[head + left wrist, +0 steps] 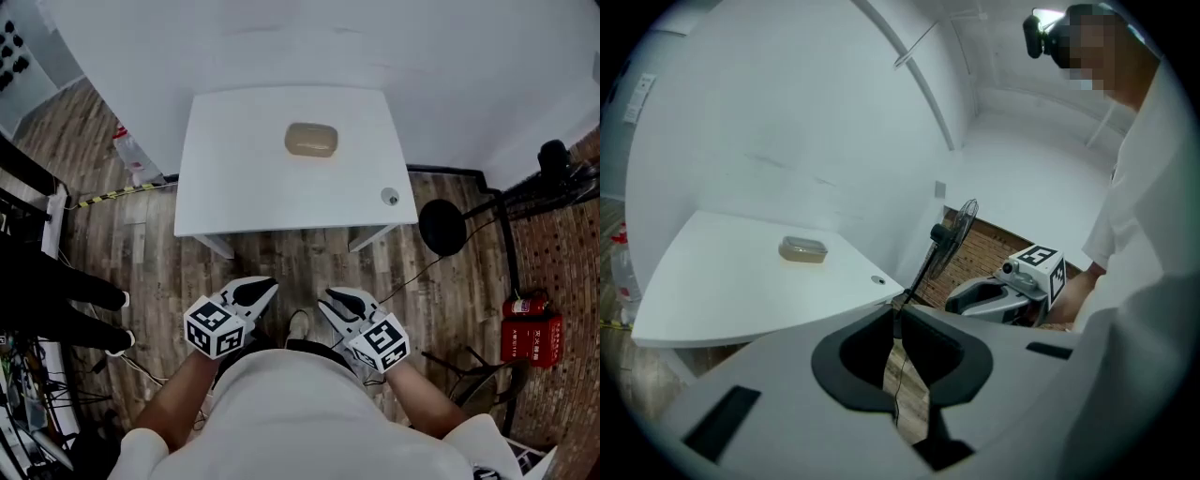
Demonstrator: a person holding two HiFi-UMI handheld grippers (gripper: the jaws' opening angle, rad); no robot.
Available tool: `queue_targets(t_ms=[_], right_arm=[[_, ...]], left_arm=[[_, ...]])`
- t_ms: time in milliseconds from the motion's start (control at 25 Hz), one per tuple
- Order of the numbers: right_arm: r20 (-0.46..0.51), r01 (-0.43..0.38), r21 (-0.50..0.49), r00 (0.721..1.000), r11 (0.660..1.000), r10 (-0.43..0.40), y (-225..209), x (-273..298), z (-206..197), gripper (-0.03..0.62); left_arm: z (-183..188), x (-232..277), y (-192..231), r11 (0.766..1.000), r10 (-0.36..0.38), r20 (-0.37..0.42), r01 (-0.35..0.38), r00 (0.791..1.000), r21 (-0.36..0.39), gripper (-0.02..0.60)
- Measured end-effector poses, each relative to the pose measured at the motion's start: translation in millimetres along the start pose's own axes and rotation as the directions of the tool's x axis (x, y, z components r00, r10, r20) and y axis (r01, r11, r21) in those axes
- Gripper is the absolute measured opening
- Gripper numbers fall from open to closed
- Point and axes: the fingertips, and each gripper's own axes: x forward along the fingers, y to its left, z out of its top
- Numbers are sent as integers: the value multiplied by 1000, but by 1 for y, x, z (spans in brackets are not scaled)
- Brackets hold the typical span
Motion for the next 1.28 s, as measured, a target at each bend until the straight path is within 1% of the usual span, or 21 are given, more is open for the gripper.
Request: queue_targets(t_ms=[160,320,440,480,520,680,840,960,1040,1160,1280], right_arm=[[-8,15,38,1000,999,-15,-25,1,-5,95],[-21,41,63,999,997,-40,-53,12,-2,92],[-30,78,61,997,995,-76,-78,18,7,96],[-34,95,62,995,994,-93,-89,20,10,97],[-39,112,66,993,992,-109,-100,23,14,97],[-51,172,79,984,982,-168,-140,41,36,97],[-42,237,107,971,966,-234,-173,57,60,97],[-57,285,126,958,950,-280,-191,67,70,97],[-73,313,145,949,939,-305,-201,75,72,97],[-87,356,187,934,915,-346,-211,83,74,97],[-101,386,215,923,897,-372,-213,87,73,95]], left_arm=[[16,30,9,999,-30,-2,30,1000,-23,20],[32,50,42,998,-51,-8,51,999,-45,21],[53,66,81,998,-44,-6,44,999,-44,28],[60,73,96,998,-39,-10,38,999,-46,76],[69,81,111,998,-33,-14,32,999,-47,95],[106,111,172,998,-29,-21,28,999,-56,94],[136,140,228,994,-54,-22,52,998,-98,94],[155,165,266,989,-87,-34,82,996,-123,94],[167,182,295,983,-101,-31,95,994,-157,95],[176,208,332,970,-127,-32,118,991,-214,109],[181,233,361,959,-152,-44,136,987,-250,127]])
